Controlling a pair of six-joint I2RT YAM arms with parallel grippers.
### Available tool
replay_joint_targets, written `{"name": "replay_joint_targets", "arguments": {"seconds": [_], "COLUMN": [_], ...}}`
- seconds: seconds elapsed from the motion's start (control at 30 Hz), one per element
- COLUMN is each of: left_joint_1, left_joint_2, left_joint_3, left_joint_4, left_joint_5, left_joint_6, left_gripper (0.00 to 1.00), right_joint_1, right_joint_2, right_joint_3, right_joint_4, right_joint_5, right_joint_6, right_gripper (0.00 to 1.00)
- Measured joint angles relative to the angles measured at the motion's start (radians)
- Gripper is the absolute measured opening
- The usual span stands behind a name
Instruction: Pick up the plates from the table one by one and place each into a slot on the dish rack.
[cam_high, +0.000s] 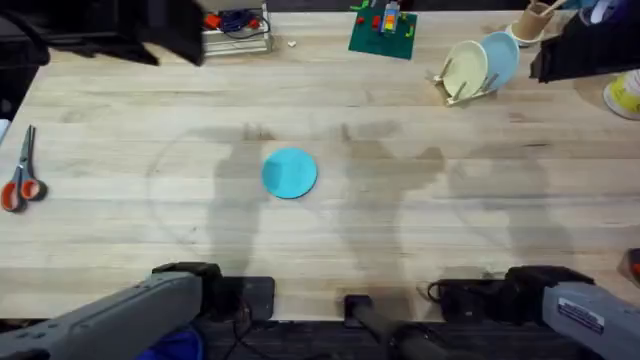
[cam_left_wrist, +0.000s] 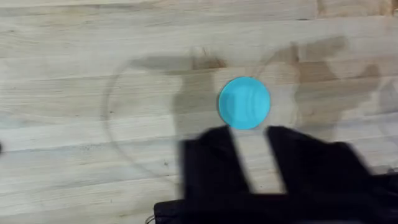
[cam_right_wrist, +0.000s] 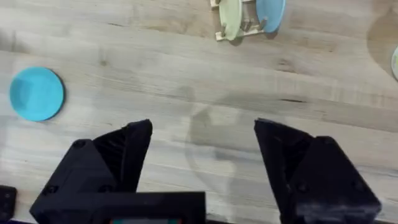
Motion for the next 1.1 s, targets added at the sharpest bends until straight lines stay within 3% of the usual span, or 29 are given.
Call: {"name": "replay_joint_targets", "arguments": {"seconds": [0.07,0.13,0.33,0.5,0.7,0.9,1.1], "left_joint_1": [0.0,0.0,0.0,0.009,0.109,0.233,0.277], "left_joint_2": [0.001,0.001,0.001,0.001,0.001,0.001,0.001], "left_joint_3": [0.0,0.0,0.0,-0.009,-0.149,-0.341,-0.51], "left_joint_4": [-0.001,-0.015,-0.039,-0.029,0.016,0.061,0.134], "left_joint_5": [0.0,0.0,0.025,0.141,0.353,0.598,0.736], "left_joint_6": [0.0,0.001,0.006,0.049,0.132,0.276,0.351], "left_gripper": [0.125,0.048,0.043,0.044,0.043,0.043,0.043], "right_joint_1": [0.0,0.0,0.0,0.0,0.0,0.0,0.0], "right_joint_2": [0.0,0.0,0.0,0.0,0.0,0.0,0.0], "right_joint_3": [0.0,0.0,0.0,0.0,0.0,0.0,0.001], "right_joint_4": [0.0,0.0,0.0,0.001,0.001,0.001,0.001], "right_joint_5": [0.0,0.0,0.0,0.0,0.0,0.0,0.0], "right_joint_6": [0.0,0.0,0.0,0.0,0.0,0.0,0.0], "right_gripper": [0.991,0.992,0.992,0.992,0.991,0.992,0.992]}}
